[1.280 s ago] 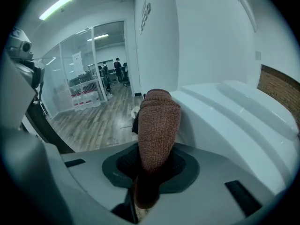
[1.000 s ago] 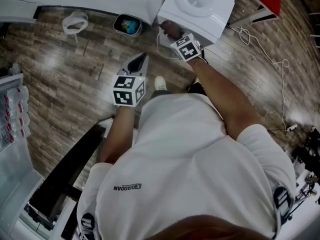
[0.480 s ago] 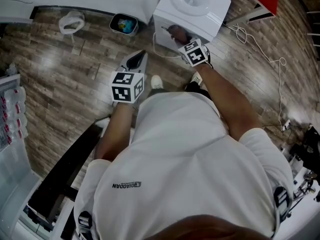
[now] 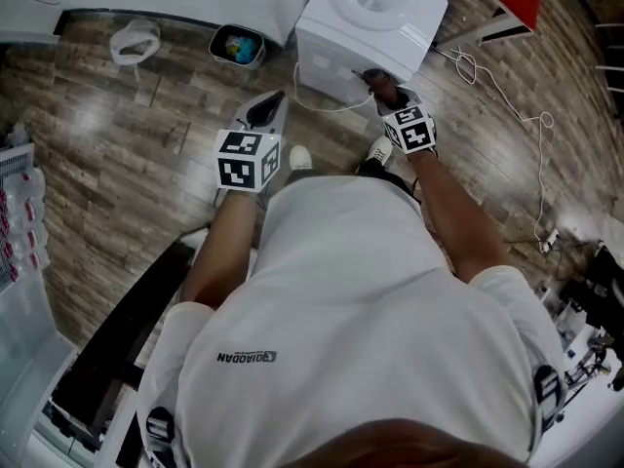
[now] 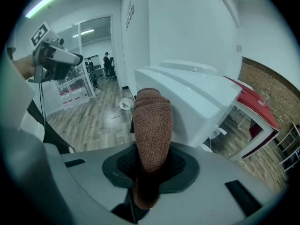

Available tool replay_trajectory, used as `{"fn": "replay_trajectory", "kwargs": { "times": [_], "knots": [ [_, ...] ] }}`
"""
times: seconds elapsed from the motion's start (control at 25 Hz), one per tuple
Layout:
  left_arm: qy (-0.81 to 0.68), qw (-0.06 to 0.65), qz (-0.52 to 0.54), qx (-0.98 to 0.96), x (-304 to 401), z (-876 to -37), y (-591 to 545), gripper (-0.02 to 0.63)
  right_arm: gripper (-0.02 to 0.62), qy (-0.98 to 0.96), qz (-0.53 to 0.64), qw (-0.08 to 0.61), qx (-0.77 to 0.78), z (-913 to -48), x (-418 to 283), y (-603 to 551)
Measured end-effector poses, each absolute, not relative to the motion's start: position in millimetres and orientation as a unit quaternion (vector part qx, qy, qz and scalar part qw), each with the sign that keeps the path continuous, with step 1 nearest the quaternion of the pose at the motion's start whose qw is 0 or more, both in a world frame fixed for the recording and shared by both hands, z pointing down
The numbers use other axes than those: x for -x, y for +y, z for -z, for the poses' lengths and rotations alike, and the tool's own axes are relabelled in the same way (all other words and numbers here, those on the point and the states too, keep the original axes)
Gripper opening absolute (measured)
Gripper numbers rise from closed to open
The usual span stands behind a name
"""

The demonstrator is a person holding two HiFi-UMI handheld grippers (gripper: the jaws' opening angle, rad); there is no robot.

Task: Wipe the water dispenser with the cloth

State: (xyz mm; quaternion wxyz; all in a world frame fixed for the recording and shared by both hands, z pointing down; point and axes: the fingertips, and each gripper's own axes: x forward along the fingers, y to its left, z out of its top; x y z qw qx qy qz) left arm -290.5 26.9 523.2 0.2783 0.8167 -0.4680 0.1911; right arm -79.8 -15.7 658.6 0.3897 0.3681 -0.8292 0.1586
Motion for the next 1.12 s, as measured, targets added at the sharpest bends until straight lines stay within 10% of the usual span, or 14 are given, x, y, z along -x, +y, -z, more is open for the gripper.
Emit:
{"fn": "replay_trajectory", "kwargs": {
  "times": [0.56, 1.12],
  "knots": [
    [-0.445, 0.29, -0.221, -0.818, 280.7, -552.3, 15.4, 0.0, 0.074, -0.806, -0.203, 0.388, -0.399, -668.3, 47.9, 13.2],
    [-0.468, 0.311, -0.225, -0.796, 304.6, -560.4, 35.5, 0.002, 0.075, -0.867, -0.175, 0.386, -0.263, -684.4, 225.4, -30.1]
  ]
}}
